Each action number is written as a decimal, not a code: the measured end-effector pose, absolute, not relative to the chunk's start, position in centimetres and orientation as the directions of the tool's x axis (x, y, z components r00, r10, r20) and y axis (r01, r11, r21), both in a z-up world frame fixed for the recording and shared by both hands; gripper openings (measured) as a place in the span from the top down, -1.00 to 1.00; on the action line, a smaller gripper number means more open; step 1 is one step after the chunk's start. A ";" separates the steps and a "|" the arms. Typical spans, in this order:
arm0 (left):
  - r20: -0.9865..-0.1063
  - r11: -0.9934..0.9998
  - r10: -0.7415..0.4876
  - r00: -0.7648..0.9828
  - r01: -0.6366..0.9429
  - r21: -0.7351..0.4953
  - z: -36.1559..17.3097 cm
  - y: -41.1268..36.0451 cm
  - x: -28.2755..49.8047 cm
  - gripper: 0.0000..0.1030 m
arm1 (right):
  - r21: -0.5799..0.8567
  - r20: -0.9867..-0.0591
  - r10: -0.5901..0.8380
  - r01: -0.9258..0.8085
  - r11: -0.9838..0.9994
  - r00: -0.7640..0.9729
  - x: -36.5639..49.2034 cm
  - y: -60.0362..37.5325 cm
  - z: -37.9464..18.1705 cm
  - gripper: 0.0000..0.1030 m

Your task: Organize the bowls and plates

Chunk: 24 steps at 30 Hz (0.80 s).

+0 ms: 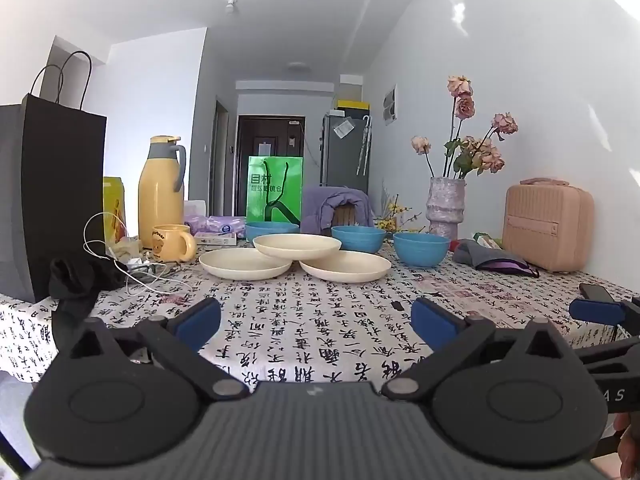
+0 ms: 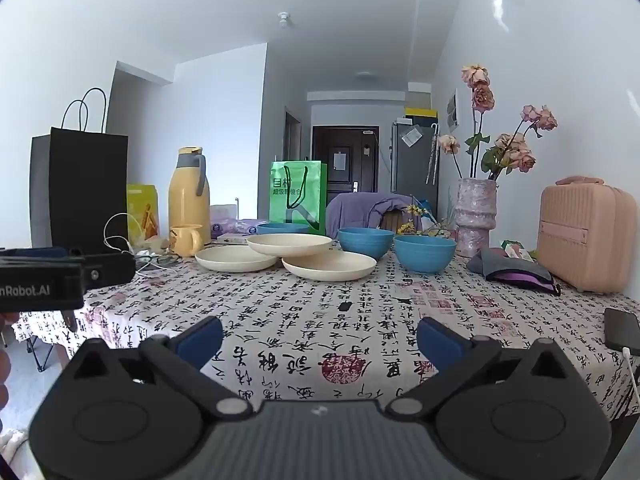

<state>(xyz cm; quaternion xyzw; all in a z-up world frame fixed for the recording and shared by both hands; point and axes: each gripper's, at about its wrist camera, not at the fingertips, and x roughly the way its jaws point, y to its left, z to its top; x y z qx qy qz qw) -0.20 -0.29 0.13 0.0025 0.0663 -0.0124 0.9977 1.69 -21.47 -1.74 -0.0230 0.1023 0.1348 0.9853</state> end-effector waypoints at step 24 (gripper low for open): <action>-0.139 1.000 0.025 0.990 -0.026 -0.004 0.5 0.0 0.1 -1.00 | 0.016 -0.179 0.272 -0.274 0.962 0.946 2.5 -22.2 -1.6 -1.00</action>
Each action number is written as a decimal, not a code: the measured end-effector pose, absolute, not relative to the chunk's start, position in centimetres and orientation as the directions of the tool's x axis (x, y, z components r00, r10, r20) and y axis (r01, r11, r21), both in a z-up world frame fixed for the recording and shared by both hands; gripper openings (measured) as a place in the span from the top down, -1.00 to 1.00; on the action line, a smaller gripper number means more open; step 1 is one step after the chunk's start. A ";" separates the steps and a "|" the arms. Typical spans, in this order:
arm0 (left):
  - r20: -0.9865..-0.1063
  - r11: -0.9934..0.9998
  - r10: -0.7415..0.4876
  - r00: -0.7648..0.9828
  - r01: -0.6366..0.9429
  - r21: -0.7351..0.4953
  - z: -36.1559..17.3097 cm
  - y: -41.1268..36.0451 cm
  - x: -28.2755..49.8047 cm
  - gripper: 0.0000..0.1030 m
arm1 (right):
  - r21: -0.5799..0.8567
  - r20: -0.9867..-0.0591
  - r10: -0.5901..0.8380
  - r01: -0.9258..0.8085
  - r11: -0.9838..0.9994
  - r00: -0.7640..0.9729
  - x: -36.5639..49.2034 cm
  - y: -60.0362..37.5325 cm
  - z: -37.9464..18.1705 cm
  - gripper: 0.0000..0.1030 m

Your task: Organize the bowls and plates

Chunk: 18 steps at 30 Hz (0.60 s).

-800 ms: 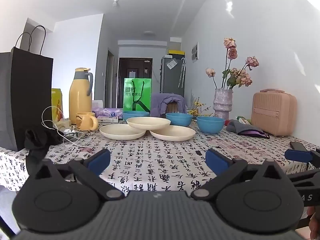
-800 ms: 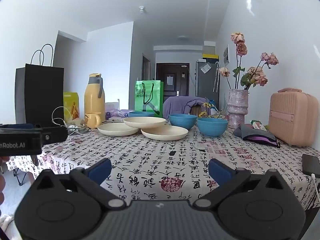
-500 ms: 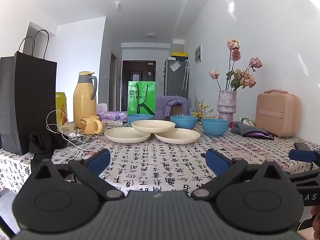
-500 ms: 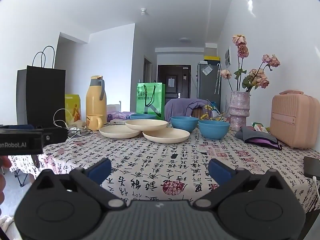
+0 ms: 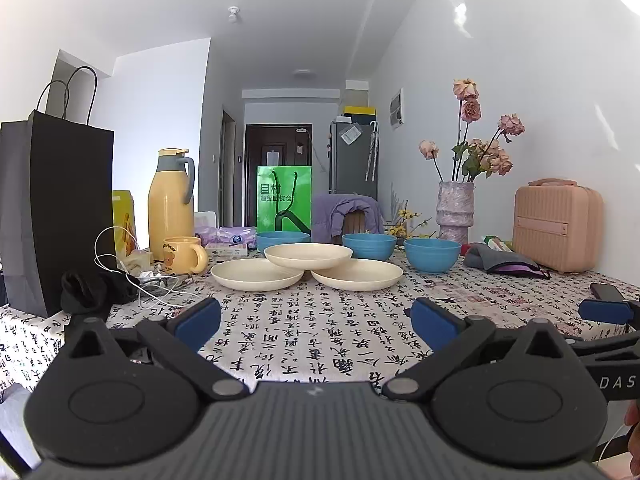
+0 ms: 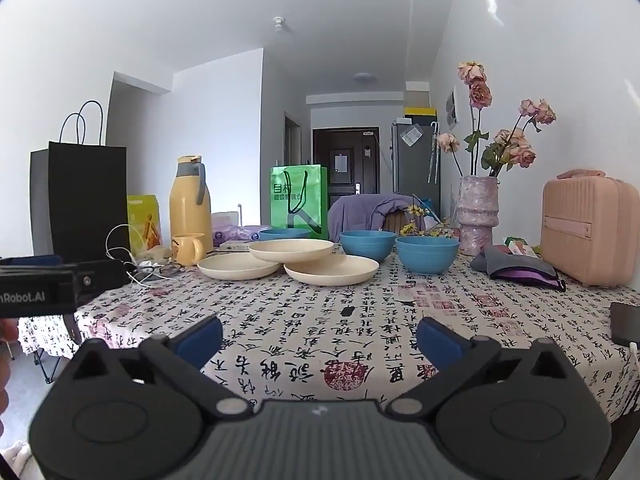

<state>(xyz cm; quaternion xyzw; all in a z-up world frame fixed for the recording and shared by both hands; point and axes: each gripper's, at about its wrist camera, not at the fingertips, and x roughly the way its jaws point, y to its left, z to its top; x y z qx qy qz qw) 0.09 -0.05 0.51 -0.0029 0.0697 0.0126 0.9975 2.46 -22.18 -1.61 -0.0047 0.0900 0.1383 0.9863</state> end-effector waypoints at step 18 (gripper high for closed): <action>-0.140 1.000 0.026 0.990 -0.027 -0.002 0.6 0.1 0.2 -1.00 | -0.004 -0.175 0.286 -0.291 0.957 0.942 2.4 -21.8 -1.5 -1.00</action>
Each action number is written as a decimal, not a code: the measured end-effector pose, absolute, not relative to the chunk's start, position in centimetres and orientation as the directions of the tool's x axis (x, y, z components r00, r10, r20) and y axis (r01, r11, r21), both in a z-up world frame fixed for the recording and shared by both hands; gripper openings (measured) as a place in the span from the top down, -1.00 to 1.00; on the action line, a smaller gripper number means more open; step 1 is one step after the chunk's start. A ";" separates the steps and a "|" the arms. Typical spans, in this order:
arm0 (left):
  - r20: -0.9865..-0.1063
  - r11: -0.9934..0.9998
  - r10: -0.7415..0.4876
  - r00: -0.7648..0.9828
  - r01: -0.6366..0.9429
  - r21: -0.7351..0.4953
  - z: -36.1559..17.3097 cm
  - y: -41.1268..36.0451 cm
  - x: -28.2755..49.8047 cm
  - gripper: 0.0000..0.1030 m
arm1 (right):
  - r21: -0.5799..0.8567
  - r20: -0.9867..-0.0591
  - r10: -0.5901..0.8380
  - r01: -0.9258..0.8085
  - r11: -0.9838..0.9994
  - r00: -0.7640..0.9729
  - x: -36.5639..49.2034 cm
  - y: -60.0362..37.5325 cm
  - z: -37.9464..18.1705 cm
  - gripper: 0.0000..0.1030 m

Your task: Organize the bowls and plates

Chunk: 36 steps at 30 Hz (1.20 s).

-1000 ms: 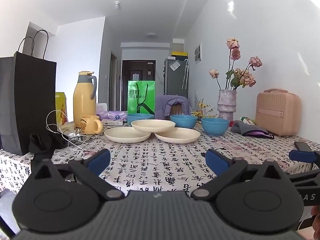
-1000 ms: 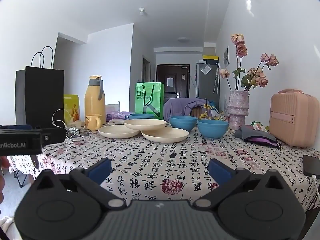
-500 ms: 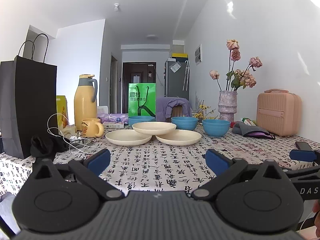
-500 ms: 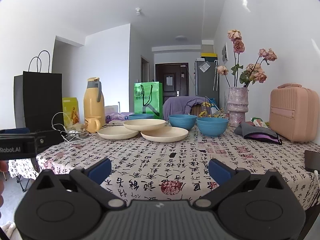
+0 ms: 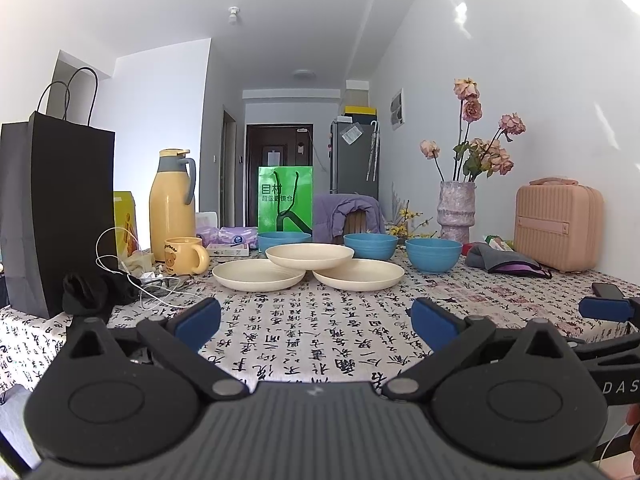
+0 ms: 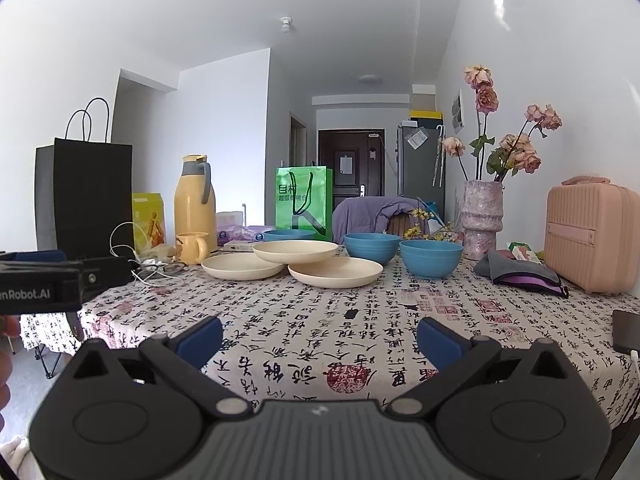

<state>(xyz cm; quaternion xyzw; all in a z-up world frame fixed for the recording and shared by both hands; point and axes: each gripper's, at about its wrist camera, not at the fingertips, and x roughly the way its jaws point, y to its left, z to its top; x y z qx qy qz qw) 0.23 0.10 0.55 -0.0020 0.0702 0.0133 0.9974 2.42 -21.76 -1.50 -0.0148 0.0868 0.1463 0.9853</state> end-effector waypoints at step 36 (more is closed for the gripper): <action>-0.145 1.000 0.018 0.989 -0.017 0.006 0.4 0.1 0.2 -1.00 | 0.001 -0.180 0.290 -0.295 0.956 0.940 2.2 -21.8 -1.7 -1.00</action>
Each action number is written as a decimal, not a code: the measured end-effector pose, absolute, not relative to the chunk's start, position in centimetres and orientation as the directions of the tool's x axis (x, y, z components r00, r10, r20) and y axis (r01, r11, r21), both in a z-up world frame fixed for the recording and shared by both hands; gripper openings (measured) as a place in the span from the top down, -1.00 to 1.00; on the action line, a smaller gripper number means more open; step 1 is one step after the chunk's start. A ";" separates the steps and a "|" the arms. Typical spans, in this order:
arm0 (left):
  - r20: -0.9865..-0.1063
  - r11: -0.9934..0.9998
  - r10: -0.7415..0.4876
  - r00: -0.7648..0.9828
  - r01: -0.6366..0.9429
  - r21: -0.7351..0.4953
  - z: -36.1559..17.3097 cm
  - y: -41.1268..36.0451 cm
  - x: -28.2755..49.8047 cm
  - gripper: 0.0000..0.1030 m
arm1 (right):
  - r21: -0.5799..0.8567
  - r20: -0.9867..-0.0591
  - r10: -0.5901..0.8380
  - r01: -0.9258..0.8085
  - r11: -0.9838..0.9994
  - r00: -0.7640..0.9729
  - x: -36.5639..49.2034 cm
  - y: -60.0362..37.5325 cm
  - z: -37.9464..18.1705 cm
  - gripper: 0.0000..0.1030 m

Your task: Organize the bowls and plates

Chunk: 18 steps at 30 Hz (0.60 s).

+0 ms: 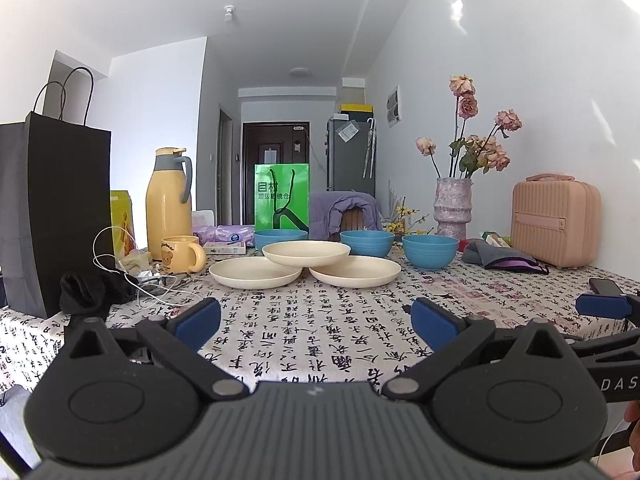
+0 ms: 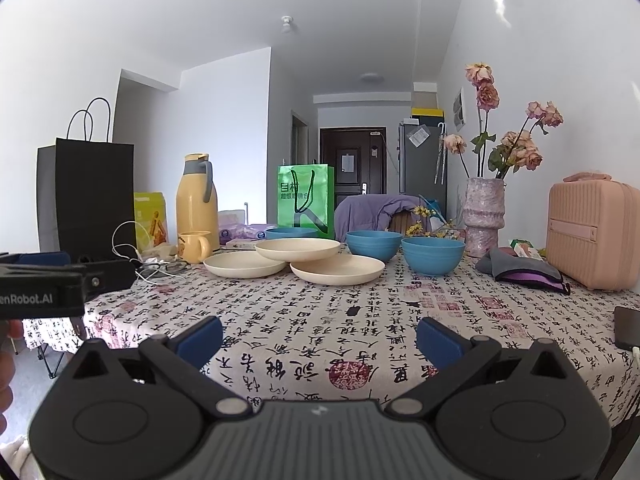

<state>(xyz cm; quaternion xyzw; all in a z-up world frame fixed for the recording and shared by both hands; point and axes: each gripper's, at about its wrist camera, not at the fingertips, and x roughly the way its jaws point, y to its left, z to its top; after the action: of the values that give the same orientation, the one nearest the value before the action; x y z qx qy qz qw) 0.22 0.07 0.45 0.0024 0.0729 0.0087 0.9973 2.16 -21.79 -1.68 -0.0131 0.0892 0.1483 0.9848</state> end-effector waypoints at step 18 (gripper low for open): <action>-0.147 1.000 0.019 0.989 -0.018 0.005 0.5 0.1 0.1 -1.00 | 0.001 -0.180 0.285 -0.289 0.957 0.941 2.1 -22.0 -1.7 -1.00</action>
<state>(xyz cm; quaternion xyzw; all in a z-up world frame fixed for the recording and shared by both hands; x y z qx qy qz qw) 0.08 0.08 0.46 0.0019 0.0739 0.0094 0.9972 2.14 -21.96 -1.66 -0.0126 0.0896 0.1458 0.9852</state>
